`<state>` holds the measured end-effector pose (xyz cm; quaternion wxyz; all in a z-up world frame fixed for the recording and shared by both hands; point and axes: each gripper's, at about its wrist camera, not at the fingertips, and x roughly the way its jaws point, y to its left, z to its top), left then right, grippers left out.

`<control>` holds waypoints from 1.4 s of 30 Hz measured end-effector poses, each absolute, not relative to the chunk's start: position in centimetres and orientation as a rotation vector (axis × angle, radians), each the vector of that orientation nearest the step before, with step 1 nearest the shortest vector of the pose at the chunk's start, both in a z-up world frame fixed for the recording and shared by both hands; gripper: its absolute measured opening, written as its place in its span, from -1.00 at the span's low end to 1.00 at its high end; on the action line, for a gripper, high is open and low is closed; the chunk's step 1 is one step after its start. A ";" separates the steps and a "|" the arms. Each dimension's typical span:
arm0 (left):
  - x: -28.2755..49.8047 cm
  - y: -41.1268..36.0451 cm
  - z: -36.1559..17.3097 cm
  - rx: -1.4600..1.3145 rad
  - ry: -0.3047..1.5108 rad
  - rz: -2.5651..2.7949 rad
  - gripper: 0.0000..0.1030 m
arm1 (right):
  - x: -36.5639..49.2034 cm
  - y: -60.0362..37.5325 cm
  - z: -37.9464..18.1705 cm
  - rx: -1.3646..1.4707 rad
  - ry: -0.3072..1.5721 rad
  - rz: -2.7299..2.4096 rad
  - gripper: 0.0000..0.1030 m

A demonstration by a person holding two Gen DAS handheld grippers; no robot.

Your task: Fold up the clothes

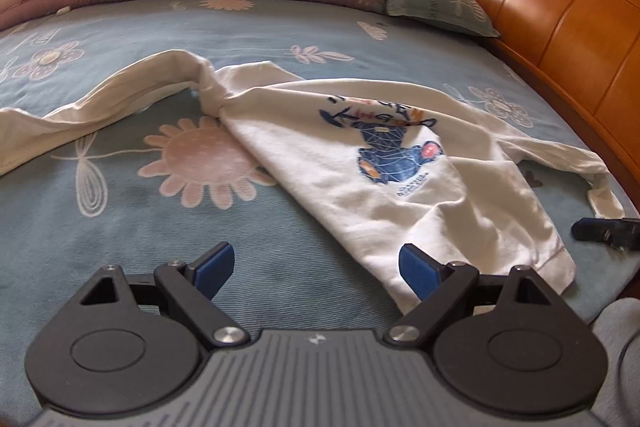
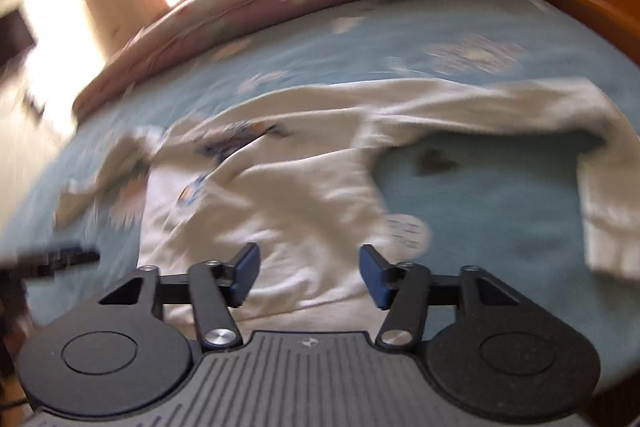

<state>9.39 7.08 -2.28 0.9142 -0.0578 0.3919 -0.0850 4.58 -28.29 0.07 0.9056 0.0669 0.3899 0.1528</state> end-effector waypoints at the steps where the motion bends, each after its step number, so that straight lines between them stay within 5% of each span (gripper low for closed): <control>1: 9.3 7.4 -2.2 -0.122 0.807 -0.166 0.74 | 4.7 -26.0 0.1 0.058 0.804 0.352 0.54; 6: 9.1 9.1 -1.9 -0.138 0.798 -0.128 0.77 | 4.4 -14.9 -0.4 -0.335 0.739 0.537 0.79; 15: 9.4 10.9 -2.2 -0.161 0.802 -0.102 0.78 | 4.8 -6.8 -4.9 -0.863 0.621 0.475 0.80; 28: 10.5 9.4 -3.7 -0.178 0.846 -0.172 0.78 | 16.4 -20.9 -3.5 -0.455 0.787 0.122 0.86; 33: 10.8 8.7 -4.1 -0.184 0.861 -0.191 0.78 | 13.8 -23.2 -1.4 -0.272 0.728 0.174 0.87; 42: 10.6 9.6 -3.7 -0.184 0.854 -0.134 0.78 | 8.6 -12.9 -1.4 -0.580 0.597 0.580 1.00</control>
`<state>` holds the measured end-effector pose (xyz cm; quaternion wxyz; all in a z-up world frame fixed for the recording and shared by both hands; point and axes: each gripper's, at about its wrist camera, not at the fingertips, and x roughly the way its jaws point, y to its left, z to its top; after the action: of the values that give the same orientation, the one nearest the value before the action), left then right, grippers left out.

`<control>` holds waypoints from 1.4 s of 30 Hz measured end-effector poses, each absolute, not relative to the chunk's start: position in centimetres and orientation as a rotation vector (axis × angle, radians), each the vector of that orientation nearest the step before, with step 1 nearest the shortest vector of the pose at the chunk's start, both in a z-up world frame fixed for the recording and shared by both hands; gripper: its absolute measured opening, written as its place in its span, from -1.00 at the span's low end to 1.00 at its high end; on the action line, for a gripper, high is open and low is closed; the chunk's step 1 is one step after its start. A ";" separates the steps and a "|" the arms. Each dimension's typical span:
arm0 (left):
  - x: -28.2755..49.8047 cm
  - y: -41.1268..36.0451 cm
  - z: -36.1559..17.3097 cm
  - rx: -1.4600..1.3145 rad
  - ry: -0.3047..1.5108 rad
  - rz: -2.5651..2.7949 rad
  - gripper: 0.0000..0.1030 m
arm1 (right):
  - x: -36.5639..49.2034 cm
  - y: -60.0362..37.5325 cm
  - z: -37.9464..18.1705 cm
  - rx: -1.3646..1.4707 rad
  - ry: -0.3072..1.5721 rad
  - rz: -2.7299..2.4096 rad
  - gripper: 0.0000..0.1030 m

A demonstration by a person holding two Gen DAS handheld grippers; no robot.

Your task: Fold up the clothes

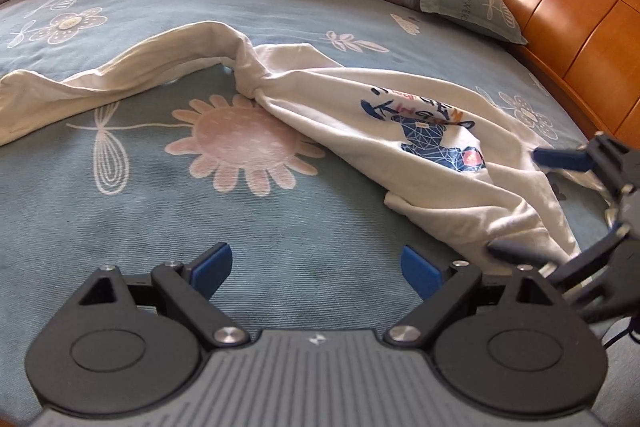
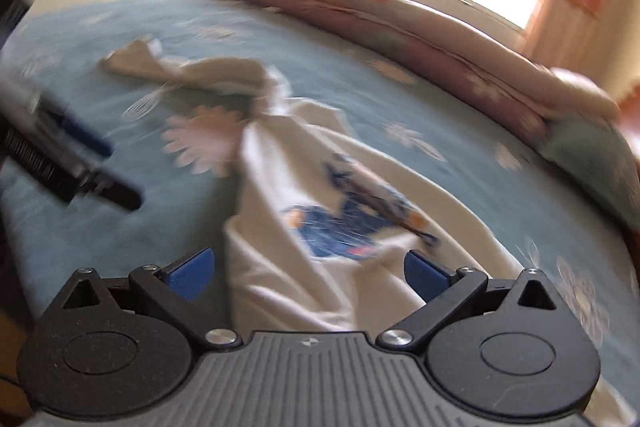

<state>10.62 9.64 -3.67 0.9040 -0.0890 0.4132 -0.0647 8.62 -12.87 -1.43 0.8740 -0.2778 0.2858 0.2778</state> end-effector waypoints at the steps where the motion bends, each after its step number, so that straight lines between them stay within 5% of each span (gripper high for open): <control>1: 10.5 9.8 -3.6 -0.184 0.853 -0.130 0.78 | 8.7 -11.5 -2.4 -0.651 0.597 0.573 1.00; 5: 10.3 10.4 -3.4 -0.195 0.845 -0.132 0.78 | 9.8 -9.7 -4.9 -0.820 0.572 0.459 0.99; 12: 11.2 9.7 -4.7 -0.312 0.863 -0.246 0.79 | 16.0 -20.0 -1.7 -0.349 0.650 0.194 1.00; 20: 13.3 6.7 -6.9 -0.432 0.904 -0.393 0.79 | 14.2 -26.5 -4.5 -0.028 0.689 0.227 1.00; 42: 21.7 1.8 -8.8 -0.821 0.738 -0.714 0.79 | 13.3 -30.2 -4.8 0.194 0.566 0.195 1.00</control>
<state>21.72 1.79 -8.75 0.7917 -0.3815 0.3430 -0.3318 13.26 -30.19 -4.82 0.9509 0.0955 0.2782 0.0959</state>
